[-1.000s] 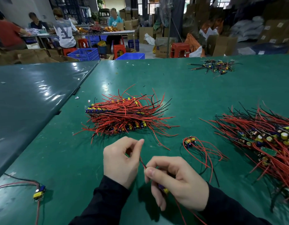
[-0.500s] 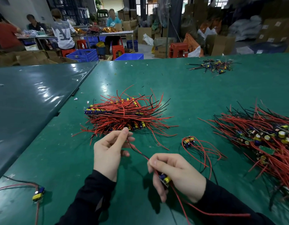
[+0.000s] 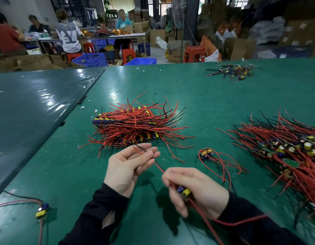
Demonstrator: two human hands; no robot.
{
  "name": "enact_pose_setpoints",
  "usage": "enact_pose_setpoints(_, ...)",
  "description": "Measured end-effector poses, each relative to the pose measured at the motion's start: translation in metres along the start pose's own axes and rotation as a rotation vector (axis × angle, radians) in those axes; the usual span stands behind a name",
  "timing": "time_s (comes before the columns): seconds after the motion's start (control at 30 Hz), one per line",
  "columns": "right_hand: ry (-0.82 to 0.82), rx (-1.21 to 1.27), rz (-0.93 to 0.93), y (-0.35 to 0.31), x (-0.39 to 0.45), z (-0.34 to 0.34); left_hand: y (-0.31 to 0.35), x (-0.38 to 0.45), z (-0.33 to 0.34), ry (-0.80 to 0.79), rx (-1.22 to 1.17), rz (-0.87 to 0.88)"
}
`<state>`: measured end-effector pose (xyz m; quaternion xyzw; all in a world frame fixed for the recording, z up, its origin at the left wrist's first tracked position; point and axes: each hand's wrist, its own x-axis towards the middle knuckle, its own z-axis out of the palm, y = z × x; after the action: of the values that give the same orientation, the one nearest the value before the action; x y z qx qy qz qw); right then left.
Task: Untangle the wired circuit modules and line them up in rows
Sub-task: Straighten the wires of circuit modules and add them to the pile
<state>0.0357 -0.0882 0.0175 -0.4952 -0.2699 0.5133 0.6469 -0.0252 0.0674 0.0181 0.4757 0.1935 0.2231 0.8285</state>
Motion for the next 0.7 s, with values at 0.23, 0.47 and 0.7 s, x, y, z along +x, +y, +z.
enact_pose_setpoints(0.23, 0.070, -0.360, -0.076, 0.008, 0.000, 0.002, -0.002, 0.001, -0.003, 0.108, 0.223, 0.039)
enact_pose_setpoints(0.47, 0.237, -0.613, -0.069, 0.010, 0.000, -0.003, 0.003, 0.003, -0.003, 0.102, -0.155, -0.157)
enact_pose_setpoints(0.7, 0.270, -0.618, -0.067, 0.008, -0.001, -0.003, 0.006, 0.002, -0.001, 0.148, -0.295, -0.273)
